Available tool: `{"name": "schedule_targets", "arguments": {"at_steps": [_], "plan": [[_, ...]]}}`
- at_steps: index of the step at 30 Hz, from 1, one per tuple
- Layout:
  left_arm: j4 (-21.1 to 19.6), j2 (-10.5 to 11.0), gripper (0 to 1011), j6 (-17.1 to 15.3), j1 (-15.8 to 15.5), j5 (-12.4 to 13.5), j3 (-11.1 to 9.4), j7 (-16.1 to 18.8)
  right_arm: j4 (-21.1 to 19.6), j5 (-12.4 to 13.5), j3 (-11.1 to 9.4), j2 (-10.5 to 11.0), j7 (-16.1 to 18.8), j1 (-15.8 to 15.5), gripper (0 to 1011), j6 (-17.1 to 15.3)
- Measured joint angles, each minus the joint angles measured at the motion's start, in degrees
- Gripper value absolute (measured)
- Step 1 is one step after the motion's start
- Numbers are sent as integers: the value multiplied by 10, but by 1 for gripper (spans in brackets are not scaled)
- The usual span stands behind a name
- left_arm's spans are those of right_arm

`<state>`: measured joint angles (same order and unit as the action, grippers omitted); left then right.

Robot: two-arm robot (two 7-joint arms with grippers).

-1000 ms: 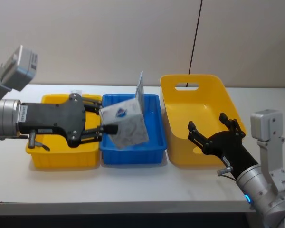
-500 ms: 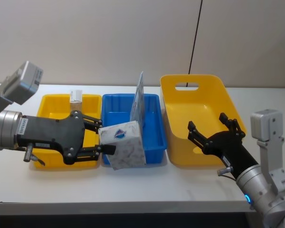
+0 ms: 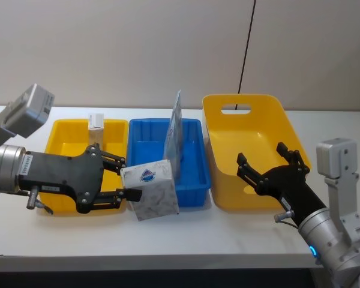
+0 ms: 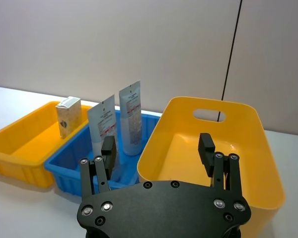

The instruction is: Bimanual collaborative sorting of washing and personal care products

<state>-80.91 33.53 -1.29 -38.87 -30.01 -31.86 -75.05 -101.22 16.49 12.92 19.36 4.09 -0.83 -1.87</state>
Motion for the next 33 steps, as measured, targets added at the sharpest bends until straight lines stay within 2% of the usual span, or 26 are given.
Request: {"name": "schedule_targets", "arguments": {"at_steps": [7,13,22,23,33], "plan": [[1,2,352,0,0,1,-2,0,4,8,-1,5,23,4,1000,12],[2,3,352,0,-1,1,-3,0,13,23,-2,14,61,15,1000,26],[3,3,352,0,-1,1,-4,1,35,59,0,32,142,42,1000,50],[3,3,352,0,-1,1,-4,1,35,59,0,32,142,42,1000,50],[3,4,352,0,-1,1,-4,1,68,99,9,60,242,82,1000,68]]}}
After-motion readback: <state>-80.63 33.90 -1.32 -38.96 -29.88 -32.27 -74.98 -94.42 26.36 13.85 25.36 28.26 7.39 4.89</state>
